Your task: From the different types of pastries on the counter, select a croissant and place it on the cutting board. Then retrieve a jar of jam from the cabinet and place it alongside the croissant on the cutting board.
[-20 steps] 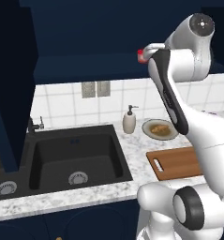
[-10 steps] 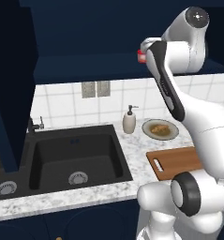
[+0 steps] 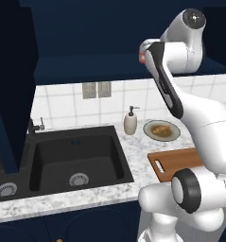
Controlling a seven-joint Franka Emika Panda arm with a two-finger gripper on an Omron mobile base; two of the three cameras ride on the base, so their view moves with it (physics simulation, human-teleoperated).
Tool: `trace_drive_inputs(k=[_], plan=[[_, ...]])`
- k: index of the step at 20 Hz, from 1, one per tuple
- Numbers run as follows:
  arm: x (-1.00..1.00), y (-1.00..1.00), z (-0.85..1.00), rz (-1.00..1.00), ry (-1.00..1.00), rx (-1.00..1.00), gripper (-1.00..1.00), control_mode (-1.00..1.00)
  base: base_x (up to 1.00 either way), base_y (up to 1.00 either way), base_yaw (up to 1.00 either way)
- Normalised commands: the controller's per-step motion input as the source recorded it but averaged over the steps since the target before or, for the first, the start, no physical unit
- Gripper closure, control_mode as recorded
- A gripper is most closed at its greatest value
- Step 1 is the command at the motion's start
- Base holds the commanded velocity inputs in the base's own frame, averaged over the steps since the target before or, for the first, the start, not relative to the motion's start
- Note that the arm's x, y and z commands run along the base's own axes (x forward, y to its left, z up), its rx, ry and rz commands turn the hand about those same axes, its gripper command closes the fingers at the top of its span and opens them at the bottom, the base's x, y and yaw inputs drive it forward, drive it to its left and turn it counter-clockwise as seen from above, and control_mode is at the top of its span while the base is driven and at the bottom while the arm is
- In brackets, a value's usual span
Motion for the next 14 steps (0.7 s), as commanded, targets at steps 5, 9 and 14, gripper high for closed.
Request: trace_drive_inputs(k=[5,9,14], plan=[[0.29,-0.04,-0.18,0.00,0.00,0.00,-1.00,-1.00,0.00,0.00,0.00],[0.34,-0.09,-0.09,0.03,0.00,0.00,-1.00,-1.00,0.00,0.00,0.00],[0.13,-0.01,0.00,0.07,0.00,0.00,-1.00,-1.00,0.00,0.00,0.00]])
